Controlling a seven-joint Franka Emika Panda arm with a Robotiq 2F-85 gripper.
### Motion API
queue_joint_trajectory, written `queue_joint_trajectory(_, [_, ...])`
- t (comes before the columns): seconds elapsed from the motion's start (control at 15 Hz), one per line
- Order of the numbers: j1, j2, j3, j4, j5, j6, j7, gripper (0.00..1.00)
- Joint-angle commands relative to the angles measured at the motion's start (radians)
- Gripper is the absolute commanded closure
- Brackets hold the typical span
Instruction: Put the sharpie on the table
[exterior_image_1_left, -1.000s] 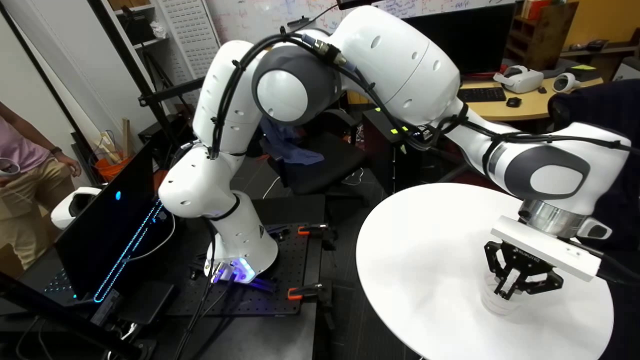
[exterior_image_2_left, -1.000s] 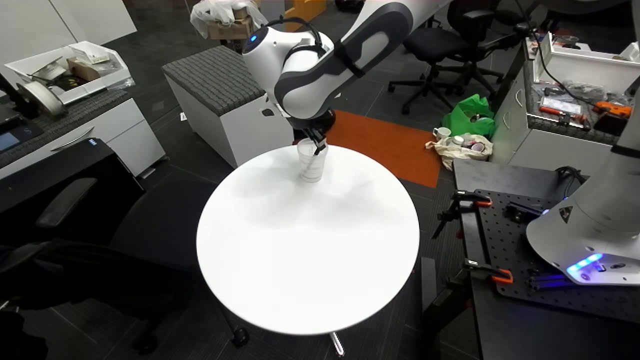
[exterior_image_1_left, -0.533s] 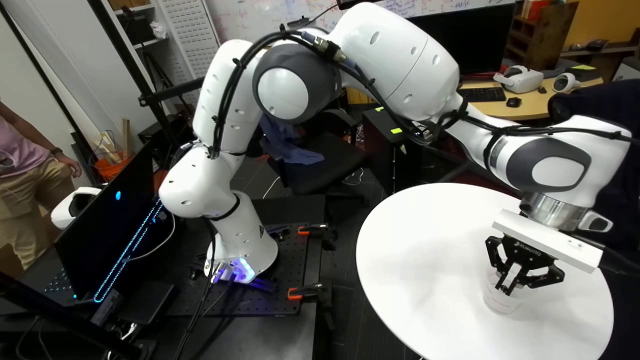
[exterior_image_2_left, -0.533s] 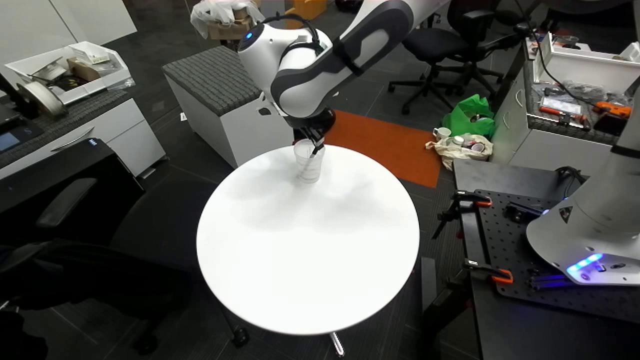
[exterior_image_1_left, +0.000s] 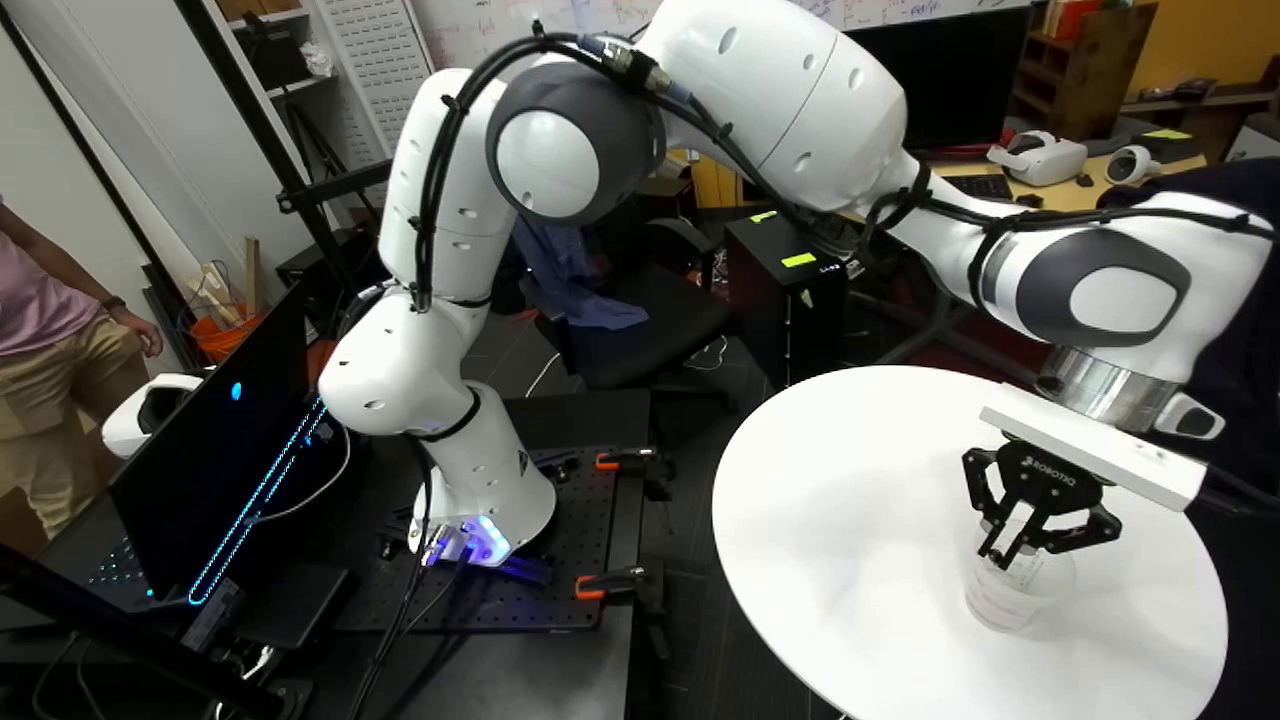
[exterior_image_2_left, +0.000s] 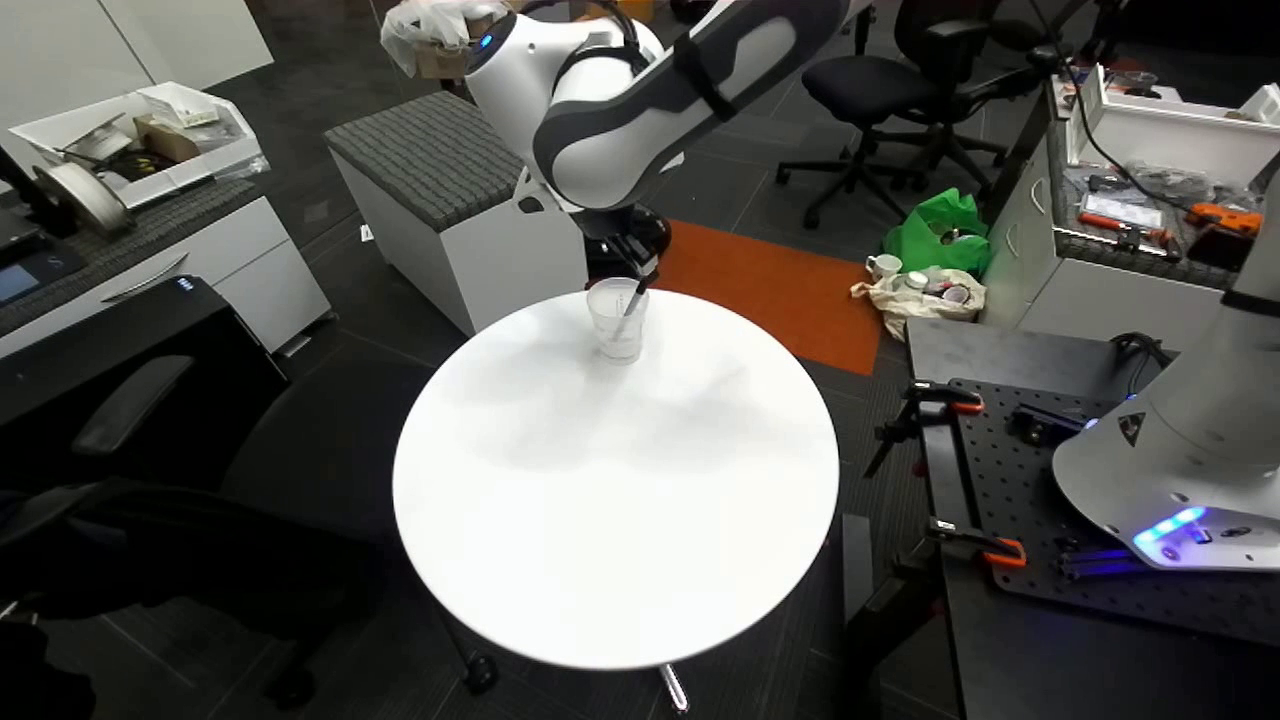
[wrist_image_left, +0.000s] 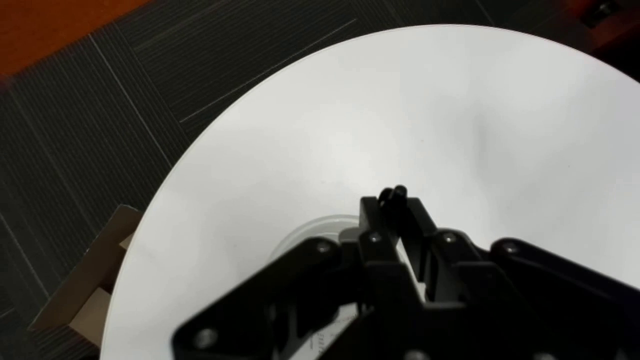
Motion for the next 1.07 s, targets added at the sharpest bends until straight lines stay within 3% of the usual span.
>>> queue_joint_trajectory(0.0, [0.015, -0.094, -0.008, -0.072, -0.032, -0.024, 0.045, 0.96])
queue_joint_trajectory(0.6, [0.016, -0.265, -0.002, -0.208, -0.083, 0.042, 0.120, 0.96])
queue_joint_trajectory(1.0, [0.036, -0.322, 0.009, -0.277, -0.083, 0.176, 0.159, 0.96])
